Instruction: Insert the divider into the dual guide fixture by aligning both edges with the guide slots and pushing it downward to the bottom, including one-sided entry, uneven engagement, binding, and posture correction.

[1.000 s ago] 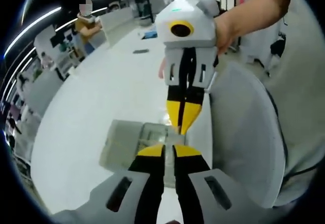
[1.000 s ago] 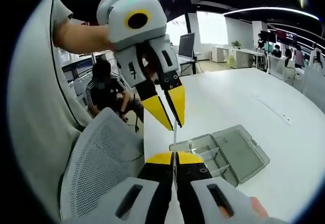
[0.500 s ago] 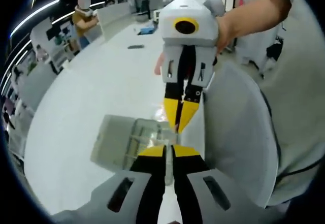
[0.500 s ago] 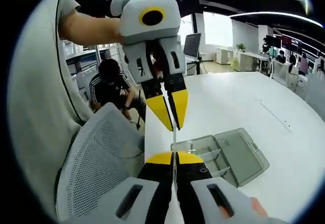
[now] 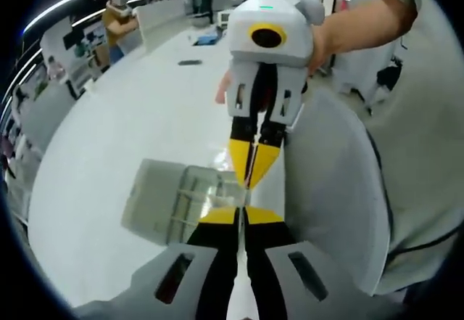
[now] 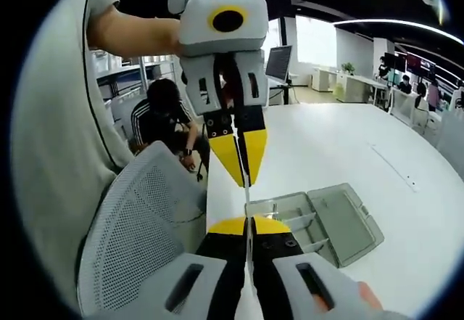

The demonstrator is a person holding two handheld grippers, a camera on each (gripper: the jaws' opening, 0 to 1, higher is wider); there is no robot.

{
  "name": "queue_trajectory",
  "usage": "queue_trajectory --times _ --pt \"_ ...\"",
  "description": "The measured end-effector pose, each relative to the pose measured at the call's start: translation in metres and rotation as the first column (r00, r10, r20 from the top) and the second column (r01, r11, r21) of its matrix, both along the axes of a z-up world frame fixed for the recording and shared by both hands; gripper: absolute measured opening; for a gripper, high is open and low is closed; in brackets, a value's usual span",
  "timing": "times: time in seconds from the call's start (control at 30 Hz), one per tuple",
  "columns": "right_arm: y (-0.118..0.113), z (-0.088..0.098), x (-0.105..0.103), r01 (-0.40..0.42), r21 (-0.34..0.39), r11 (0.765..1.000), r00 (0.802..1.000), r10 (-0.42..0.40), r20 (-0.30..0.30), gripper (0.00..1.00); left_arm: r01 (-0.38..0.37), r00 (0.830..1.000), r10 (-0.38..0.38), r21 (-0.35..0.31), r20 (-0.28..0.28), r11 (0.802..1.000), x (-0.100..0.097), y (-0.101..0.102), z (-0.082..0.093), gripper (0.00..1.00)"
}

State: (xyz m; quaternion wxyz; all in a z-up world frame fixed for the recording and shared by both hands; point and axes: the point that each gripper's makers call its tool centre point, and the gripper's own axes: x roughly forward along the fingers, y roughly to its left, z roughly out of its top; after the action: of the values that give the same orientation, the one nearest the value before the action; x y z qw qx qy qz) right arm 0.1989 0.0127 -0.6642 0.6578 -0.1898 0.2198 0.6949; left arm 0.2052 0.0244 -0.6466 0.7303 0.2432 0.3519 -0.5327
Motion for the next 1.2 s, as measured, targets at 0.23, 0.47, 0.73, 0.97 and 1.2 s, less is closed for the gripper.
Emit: queue_trajectory --times 0.23,0.47,0.73,0.97,1.2 --pt "-0.0001 -0.0023 0.0006 0.006 -0.008 1.0 1.0 -0.006 0.007 0.0 0.034 0.999 -0.035 0.028 0.013 0.999 -0.0032 -0.0017 -0.0016 0.0" --pt "0.0007 -0.0019 0.0004 0.002 -0.007 1.0 1.0 -0.002 0.02 0.0 0.044 0.999 -0.044 0.045 0.017 0.998 -0.0027 -0.0012 -0.0001 0.0" --pt "0.0011 -0.0041 -0.0014 -0.002 -0.018 1.0 1.0 0.003 0.023 0.0 0.048 0.999 -0.049 0.051 0.015 0.998 -0.0045 -0.0027 0.0003 0.0" --pt "0.0004 -0.0044 -0.0022 -0.003 -0.021 1.0 1.0 0.003 0.019 0.0 0.05 0.999 -0.051 0.055 0.019 0.997 -0.0044 -0.0046 0.0023 0.0" --pt "0.0015 -0.0049 -0.005 -0.008 -0.024 1.0 1.0 0.008 0.017 0.0 0.064 0.998 -0.065 0.071 0.016 0.995 -0.0063 -0.0041 0.002 0.0"
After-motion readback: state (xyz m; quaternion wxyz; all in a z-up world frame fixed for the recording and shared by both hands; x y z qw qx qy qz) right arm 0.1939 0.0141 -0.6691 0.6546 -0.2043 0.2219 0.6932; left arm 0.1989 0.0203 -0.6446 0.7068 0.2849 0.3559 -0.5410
